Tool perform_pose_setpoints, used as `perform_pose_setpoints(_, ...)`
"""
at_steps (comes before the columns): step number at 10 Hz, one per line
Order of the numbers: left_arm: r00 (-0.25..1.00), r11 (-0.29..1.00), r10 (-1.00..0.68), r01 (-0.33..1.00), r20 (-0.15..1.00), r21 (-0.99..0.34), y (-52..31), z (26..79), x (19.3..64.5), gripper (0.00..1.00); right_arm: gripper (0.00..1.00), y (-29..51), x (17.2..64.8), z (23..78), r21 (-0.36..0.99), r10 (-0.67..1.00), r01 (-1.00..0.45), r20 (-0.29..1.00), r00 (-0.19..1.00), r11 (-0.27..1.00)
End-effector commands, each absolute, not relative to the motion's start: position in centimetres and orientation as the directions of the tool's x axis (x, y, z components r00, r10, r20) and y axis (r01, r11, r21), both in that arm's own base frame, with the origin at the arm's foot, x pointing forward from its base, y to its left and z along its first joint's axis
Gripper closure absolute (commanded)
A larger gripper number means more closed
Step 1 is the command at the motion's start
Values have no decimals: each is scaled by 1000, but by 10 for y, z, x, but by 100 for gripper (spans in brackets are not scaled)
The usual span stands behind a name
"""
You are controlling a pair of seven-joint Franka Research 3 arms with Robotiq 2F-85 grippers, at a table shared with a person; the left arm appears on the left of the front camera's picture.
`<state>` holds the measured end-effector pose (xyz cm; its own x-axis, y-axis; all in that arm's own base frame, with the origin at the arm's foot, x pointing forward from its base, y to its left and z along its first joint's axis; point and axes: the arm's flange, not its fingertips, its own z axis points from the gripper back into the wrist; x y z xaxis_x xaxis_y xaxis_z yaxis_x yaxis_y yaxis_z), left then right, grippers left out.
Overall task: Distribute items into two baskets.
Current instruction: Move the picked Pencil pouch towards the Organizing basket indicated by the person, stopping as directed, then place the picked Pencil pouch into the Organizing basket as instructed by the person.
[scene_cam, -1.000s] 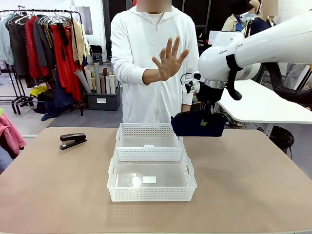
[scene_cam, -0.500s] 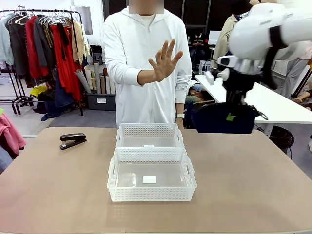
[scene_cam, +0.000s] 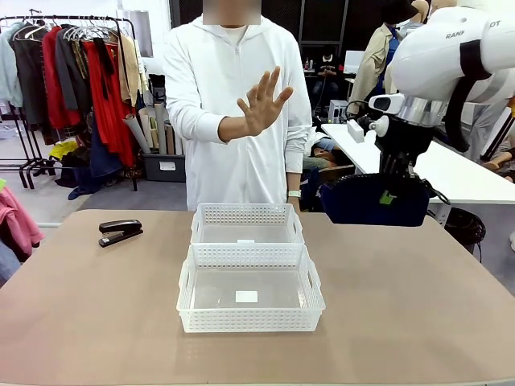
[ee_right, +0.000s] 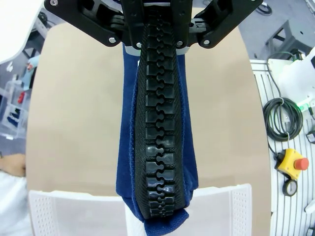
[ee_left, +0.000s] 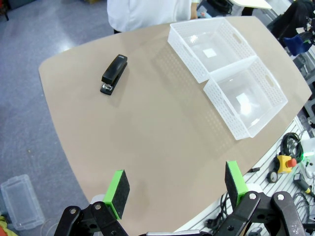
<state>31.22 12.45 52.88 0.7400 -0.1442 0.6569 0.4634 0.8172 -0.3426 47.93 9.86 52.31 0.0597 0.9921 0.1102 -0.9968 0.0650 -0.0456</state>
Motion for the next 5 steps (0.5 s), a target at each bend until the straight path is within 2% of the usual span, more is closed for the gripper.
perform_pose_setpoints(1,738,816,-144,465,659,-343,125,529,312,0,100,97,478,527,-55,992,-996,111,62,68)
perform_pose_setpoints(5,738,816,-144,465,659,-343,125,529,312,0,100,97,478,527,-55,992,-996,111,62,68)
